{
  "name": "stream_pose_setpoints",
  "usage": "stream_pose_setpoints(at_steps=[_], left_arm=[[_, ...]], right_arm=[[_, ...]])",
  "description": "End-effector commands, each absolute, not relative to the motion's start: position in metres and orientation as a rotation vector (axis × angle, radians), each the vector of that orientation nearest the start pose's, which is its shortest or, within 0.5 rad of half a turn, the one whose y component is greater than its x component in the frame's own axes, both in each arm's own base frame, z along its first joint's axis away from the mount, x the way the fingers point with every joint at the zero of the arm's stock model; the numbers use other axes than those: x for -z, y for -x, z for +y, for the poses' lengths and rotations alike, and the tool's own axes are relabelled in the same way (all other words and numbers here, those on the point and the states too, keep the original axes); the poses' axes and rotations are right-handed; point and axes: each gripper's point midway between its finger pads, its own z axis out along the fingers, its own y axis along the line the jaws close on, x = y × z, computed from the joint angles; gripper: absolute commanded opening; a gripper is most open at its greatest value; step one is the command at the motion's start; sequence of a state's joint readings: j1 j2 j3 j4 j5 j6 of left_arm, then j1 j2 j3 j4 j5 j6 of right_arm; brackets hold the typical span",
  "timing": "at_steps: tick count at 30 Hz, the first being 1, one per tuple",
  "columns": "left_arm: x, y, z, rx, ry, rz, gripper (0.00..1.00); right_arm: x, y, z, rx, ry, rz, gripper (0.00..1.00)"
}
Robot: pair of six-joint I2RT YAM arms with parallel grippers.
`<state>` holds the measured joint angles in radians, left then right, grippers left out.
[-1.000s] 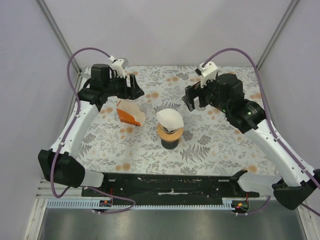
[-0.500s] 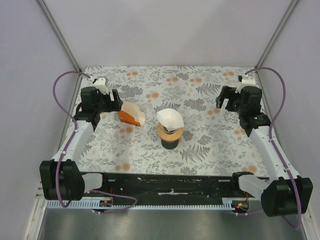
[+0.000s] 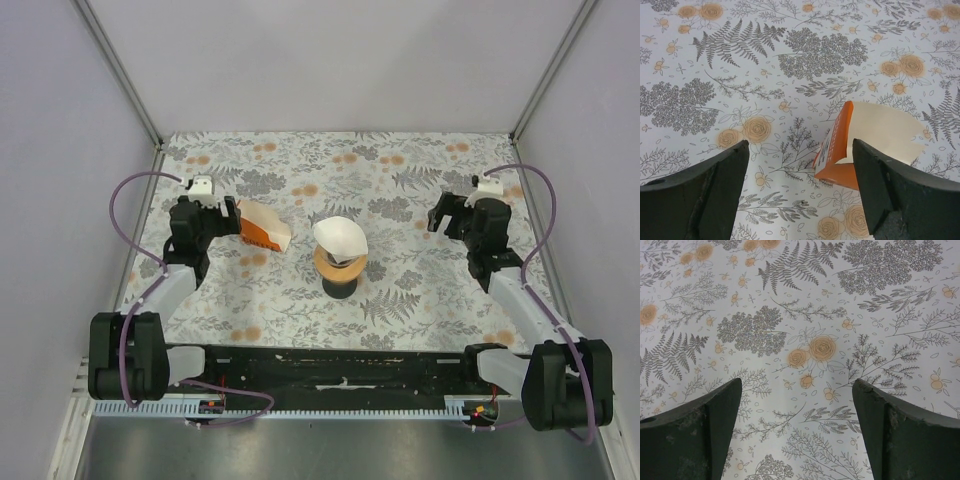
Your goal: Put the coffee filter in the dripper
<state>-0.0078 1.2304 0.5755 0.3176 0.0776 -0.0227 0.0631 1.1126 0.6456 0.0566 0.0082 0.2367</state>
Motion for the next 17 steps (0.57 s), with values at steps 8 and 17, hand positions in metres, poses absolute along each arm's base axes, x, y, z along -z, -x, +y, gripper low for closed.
stream_pose_setpoints(at_steps=[8, 17], left_arm=[[-0.127, -0.390, -0.012, 0.068, -0.025, 1.805, 0.90], [-0.120, -0.388, -0.009, 0.050, -0.014, 1.781, 0.91]], right_arm=[[-0.164, -0.365, 0.009, -0.087, -0.239, 1.805, 0.98], [-0.162, -0.364, -0.010, -0.011, -0.346, 1.747, 0.98]])
